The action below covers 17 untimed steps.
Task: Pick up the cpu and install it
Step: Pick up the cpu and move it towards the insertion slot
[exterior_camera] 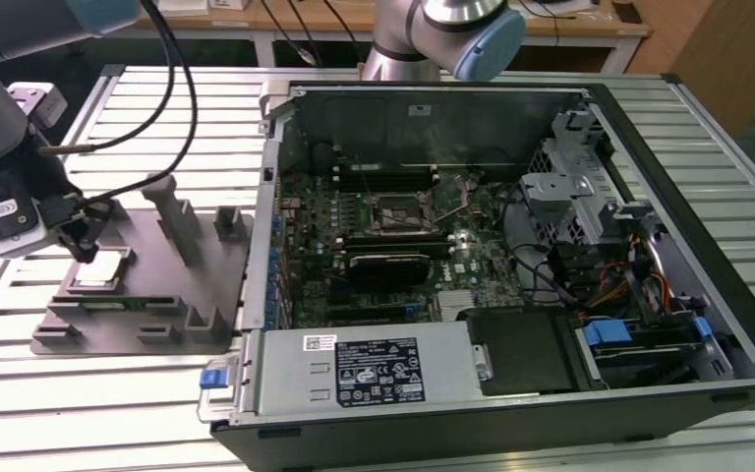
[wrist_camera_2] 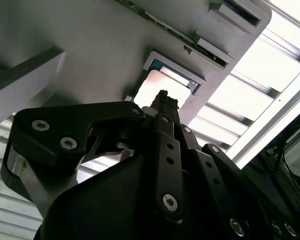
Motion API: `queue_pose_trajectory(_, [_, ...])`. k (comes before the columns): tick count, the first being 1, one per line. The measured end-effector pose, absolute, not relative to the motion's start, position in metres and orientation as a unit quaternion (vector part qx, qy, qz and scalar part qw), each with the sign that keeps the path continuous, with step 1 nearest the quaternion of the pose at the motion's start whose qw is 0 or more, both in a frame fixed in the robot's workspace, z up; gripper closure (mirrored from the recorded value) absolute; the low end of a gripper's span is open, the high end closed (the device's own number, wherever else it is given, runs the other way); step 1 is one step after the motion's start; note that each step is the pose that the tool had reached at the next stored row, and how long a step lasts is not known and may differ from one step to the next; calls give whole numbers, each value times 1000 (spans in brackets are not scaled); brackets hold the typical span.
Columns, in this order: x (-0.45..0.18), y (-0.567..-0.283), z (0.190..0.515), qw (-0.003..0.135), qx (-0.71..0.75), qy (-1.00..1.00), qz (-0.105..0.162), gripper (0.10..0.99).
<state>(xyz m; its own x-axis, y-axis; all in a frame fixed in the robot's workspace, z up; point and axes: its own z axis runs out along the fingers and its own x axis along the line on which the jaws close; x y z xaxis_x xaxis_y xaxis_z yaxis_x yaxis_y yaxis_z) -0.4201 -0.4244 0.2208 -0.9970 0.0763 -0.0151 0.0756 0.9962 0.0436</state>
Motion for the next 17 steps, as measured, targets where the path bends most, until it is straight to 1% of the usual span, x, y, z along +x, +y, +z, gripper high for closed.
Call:
queue_pose_trajectory(11, [-420, -421, 205, 6, 38, 999, 21, 980])
queue_pose_trajectory(17, [-420, -421, 204, 6, 38, 999, 21, 980])
